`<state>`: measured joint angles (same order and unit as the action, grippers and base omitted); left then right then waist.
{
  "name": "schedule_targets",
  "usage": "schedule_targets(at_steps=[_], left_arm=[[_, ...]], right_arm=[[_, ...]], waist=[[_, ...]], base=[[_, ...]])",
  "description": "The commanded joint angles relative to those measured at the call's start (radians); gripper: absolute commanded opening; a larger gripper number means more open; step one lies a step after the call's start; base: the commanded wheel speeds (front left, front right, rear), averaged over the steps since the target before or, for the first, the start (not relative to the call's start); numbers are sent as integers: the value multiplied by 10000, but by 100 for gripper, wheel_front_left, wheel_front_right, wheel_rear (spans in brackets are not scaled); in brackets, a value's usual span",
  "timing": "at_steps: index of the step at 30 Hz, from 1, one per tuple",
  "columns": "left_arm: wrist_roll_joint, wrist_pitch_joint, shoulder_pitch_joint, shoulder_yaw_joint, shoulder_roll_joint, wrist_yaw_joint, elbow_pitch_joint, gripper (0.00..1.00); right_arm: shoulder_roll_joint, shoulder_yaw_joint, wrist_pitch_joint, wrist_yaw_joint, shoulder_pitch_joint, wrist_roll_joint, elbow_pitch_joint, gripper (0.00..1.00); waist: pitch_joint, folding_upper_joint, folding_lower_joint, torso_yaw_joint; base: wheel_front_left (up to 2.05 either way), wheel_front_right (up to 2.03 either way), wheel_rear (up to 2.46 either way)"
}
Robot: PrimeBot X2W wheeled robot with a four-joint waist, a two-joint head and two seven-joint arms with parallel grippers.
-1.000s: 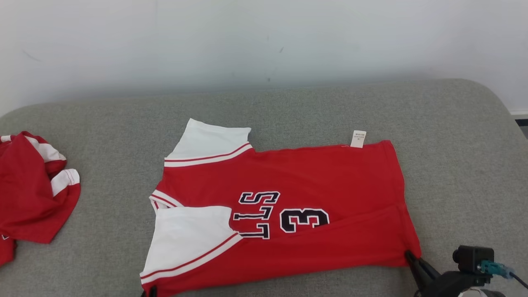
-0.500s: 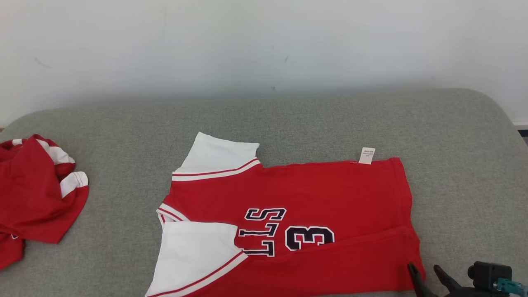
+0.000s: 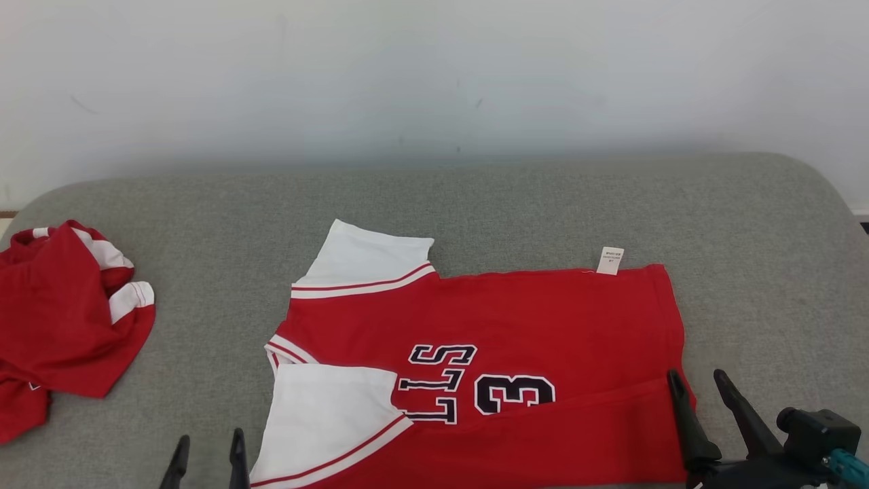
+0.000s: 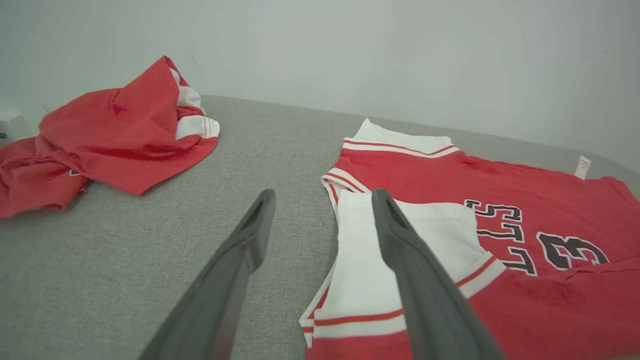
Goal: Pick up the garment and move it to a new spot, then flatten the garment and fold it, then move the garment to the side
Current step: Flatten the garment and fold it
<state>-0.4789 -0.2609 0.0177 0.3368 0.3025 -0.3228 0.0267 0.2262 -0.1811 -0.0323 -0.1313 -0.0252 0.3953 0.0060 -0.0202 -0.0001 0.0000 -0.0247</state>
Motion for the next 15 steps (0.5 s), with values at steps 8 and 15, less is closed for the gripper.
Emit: schedule_targets(at_steps=[8,15], left_arm=[[1154,-52,571,-1060,-505,242,506,100],[1573,-53,489,-1713,-808,557,582,100]], right_arm=[[-20,-128,-1068,10,-245,-675,172,100],[-359,-36,-1361,10,-217,-864,250,100]], waist=[[138,1,0,173],[136,1,0,133]], base=[[0,0,0],[0,0,0]])
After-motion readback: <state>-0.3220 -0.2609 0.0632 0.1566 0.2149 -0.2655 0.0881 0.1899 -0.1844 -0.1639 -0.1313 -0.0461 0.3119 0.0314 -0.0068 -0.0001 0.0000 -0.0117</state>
